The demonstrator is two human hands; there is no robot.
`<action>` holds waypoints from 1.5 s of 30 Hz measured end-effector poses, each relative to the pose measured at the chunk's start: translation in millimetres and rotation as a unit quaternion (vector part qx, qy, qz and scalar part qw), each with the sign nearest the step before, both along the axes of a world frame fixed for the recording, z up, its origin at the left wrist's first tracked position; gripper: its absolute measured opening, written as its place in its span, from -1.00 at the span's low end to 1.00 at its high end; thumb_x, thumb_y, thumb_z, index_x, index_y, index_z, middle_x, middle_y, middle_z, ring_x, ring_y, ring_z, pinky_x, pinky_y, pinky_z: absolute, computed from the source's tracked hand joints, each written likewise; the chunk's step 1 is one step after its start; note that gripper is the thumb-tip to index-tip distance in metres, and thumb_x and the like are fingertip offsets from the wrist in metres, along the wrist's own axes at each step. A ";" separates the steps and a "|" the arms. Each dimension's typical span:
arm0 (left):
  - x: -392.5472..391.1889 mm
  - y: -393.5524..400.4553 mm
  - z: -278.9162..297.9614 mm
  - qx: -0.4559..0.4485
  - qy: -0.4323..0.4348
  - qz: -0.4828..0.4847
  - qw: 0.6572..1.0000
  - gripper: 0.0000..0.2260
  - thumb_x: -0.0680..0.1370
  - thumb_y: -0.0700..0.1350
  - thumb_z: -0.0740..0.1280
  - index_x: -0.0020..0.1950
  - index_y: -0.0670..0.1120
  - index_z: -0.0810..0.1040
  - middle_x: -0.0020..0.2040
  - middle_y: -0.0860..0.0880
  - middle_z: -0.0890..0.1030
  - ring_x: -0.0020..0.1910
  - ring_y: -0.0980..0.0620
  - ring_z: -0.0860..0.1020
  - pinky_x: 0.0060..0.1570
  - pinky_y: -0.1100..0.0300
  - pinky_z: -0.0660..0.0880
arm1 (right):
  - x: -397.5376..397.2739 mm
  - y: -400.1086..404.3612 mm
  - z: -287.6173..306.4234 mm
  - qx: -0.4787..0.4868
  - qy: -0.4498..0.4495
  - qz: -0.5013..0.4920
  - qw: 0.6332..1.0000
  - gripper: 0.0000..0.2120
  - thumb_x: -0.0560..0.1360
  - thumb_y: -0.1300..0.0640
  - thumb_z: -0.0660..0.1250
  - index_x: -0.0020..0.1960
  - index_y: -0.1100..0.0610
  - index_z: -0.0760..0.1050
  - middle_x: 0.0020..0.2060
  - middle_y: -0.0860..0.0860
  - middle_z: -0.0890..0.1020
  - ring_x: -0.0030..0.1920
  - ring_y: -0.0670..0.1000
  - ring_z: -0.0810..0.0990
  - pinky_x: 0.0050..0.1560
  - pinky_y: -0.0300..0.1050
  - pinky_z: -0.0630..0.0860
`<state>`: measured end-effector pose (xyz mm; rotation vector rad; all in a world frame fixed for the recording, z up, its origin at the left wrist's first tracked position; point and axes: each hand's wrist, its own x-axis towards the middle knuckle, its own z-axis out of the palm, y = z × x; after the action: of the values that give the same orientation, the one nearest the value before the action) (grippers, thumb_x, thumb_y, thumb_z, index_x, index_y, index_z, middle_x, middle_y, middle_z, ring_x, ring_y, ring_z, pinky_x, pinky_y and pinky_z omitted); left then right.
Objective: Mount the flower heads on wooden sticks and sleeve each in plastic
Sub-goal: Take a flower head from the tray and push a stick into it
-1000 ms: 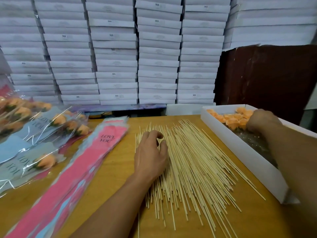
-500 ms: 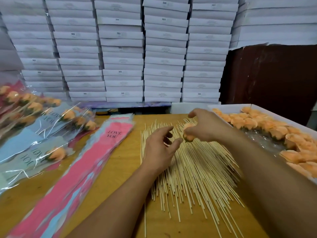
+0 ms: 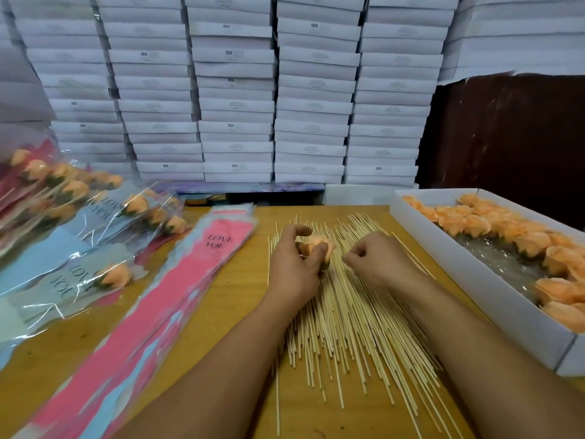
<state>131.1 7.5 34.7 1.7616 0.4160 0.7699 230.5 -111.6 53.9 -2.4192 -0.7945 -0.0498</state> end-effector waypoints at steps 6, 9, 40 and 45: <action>-5.8 6.6 4.5 -0.152 -0.035 -0.064 0.986 -0.78 0.66 -0.23 0.25 0.13 0.11 0.38 0.01 -0.21 0.61 -0.17 -0.15 0.70 -0.08 -0.13 0.67 | -12.4 15.4 -4.8 -0.105 -0.043 -0.035 0.993 -0.60 0.44 -0.22 0.50 -0.25 0.09 0.50 -0.34 0.01 0.55 -0.33 0.01 0.52 -0.41 -0.12 0.31; -5.2 8.3 7.6 -0.223 -0.060 -0.084 0.969 -0.84 0.68 -0.26 0.19 0.12 0.00 0.43 0.07 -0.24 0.56 -0.26 -0.08 0.67 -0.25 0.11 0.64 | -13.9 18.5 -4.1 -0.090 -0.018 -0.037 0.995 -0.67 0.47 0.03 0.50 -0.32 0.10 0.41 -0.37 0.03 0.50 -0.34 0.06 0.49 -0.41 -0.13 0.28; -13.1 26.5 23.8 -0.529 -0.179 -0.062 0.827 -0.71 0.60 -0.24 0.35 0.28 -0.35 0.49 0.19 -0.33 0.55 0.03 -0.17 0.61 -0.30 0.17 0.66 | -39.0 -1.4 19.6 0.305 0.421 0.198 0.831 -0.76 0.58 0.33 0.18 0.07 0.31 0.62 -0.39 0.07 0.57 -0.54 -0.10 0.38 -0.66 -0.29 0.26; -14.3 27.0 24.1 -0.531 -0.180 -0.050 0.826 -0.68 0.59 -0.23 0.37 0.32 -0.32 0.50 0.31 -0.36 0.53 -0.06 -0.10 0.62 -0.35 0.21 0.65 | -42.8 -3.3 19.6 0.282 0.429 0.229 0.827 -0.64 0.65 0.27 0.09 0.31 0.04 0.55 -0.50 0.05 0.43 -0.63 -0.10 0.28 -0.68 -0.30 0.20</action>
<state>116.8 34.5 58.8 0.5618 0.3746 0.5841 187.7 -114.9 73.5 -1.3914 -0.7409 0.8184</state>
